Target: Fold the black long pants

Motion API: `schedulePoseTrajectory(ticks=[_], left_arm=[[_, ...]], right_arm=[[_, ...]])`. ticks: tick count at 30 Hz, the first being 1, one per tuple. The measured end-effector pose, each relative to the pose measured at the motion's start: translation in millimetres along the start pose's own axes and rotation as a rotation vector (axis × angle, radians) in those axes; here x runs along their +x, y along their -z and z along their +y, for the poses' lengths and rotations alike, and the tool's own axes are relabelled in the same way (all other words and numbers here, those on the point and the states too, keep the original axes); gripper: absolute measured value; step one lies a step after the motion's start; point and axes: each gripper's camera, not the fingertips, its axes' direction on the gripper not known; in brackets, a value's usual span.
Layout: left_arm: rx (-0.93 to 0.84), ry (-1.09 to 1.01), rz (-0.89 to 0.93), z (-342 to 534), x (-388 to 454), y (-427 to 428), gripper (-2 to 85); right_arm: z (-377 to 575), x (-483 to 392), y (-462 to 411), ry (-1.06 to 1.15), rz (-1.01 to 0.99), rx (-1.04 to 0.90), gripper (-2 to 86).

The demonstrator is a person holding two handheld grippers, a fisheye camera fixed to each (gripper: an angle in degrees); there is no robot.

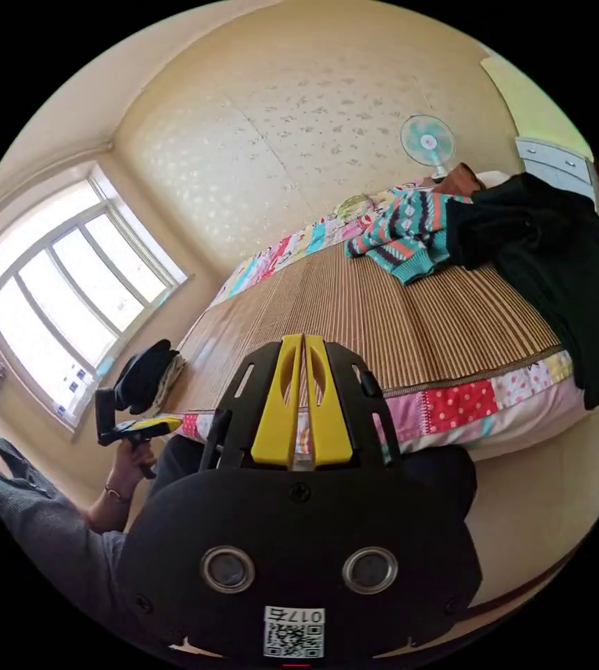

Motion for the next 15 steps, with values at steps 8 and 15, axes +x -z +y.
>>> schedulePoseTrajectory(ticks=[8,15], left_arm=[[0.057,0.090,0.065,32,-31,24,-0.8],[0.186,0.188,-0.024,21,-86,60,-0.3]], right_arm=[[-51,61,55,-0.125,0.177,0.112,5.4],[-144,113,35,-0.183,0.488,0.080,11.2]])
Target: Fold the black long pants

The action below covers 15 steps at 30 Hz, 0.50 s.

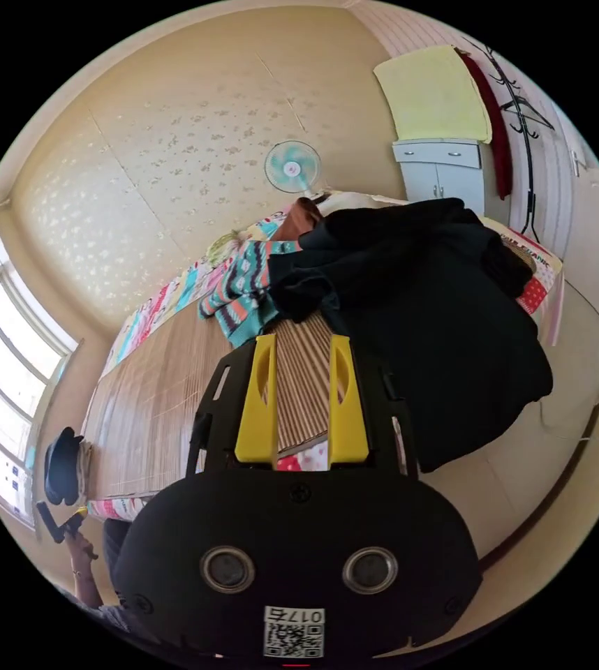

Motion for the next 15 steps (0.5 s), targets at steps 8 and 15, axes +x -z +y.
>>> schedulePoseTrajectory(ticks=[8,15], left_arm=[[0.240,0.183,-0.011,-10,-65,36,-0.9],[0.360,0.234,-0.131,-4,-108,93,-1.0]], right_arm=[[-67,-17,-84,-0.008,0.281,-0.173,11.4],[-94,-83,-52,0.147,0.396,-0.071,4.9]])
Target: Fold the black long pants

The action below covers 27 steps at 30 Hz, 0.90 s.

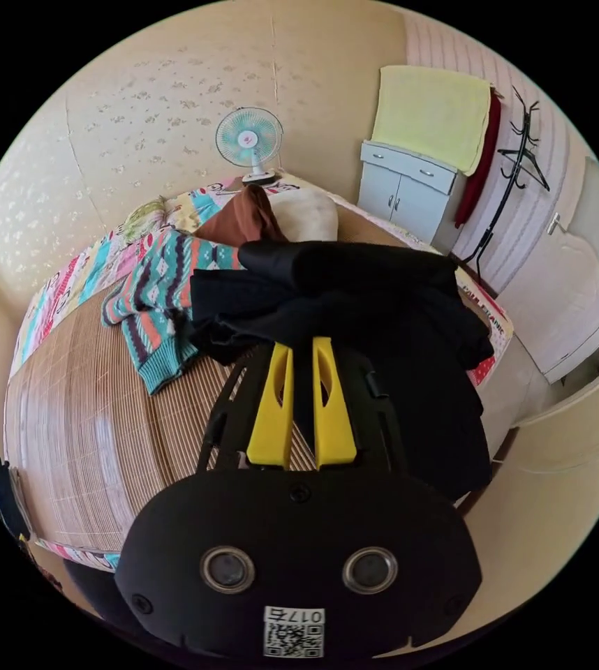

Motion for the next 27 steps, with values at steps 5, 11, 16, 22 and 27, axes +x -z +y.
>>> schedulePoseTrajectory(ticks=[5,11,16,22,27], left_arm=[[0.079,0.017,-0.016,-1,-20,19,-1.0],[0.035,0.013,0.012,15,-27,-1,-1.0],[-0.046,-0.010,0.080,31,-20,-30,-0.9],[-0.141,-0.115,0.150,53,13,-59,1.9],[-0.326,-0.258,0.174,73,70,-107,7.9]], right_arm=[[-13,-33,59,0.063,-0.025,0.104,3.3],[-2,-113,172,0.315,-0.098,0.325,2.5],[31,-155,274,0.499,-0.421,0.503,2.3],[88,-153,318,0.604,-0.904,0.502,2.5],[148,-150,282,0.642,-1.208,0.325,2.6]])
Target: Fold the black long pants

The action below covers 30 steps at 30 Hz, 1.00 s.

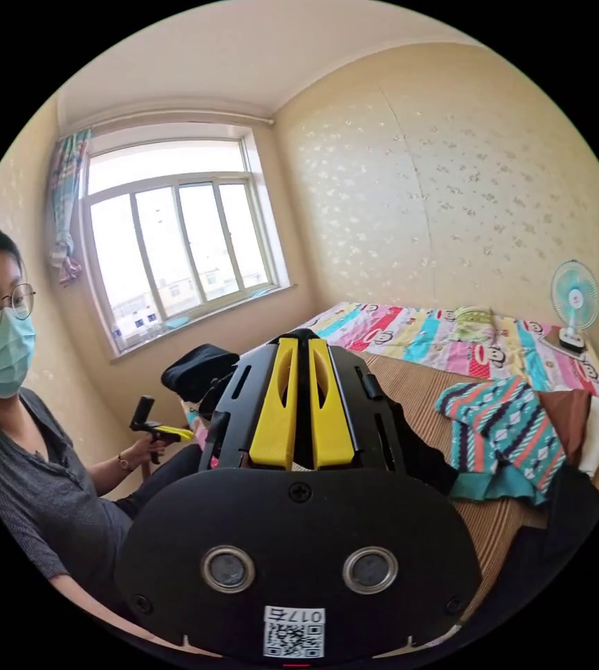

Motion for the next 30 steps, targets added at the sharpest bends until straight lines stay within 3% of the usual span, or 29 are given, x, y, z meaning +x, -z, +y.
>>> schedulePoseTrajectory(ticks=[7,10,13,17,21,27,30], left_arm=[[-0.095,-0.314,0.098,-19,114,-96,14.5],[-0.122,-0.455,-0.010,-20,168,-130,16.2],[-0.175,-0.434,-0.145,-23,194,-145,15.0],[-0.067,-0.383,-0.269,-12,200,-131,15.8],[-0.002,-0.438,-0.111,3,209,-119,14.3],[0.212,-0.486,-0.276,42,235,-94,12.9],[0.297,-0.457,-0.212,55,227,-83,9.0]], right_arm=[[46,-41,-25,0.016,-0.076,-0.035,2.7],[48,-54,-25,0.003,-0.105,-0.036,2.7],[44,-81,-18,0.074,-0.111,-0.043,2.6],[38,-122,-1,0.189,-0.112,-0.053,2.6],[40,-153,12,0.260,-0.150,-0.008,2.6],[58,-167,17,0.244,-0.210,0.031,2.8],[67,-165,22,0.252,-0.279,0.059,3.0]])
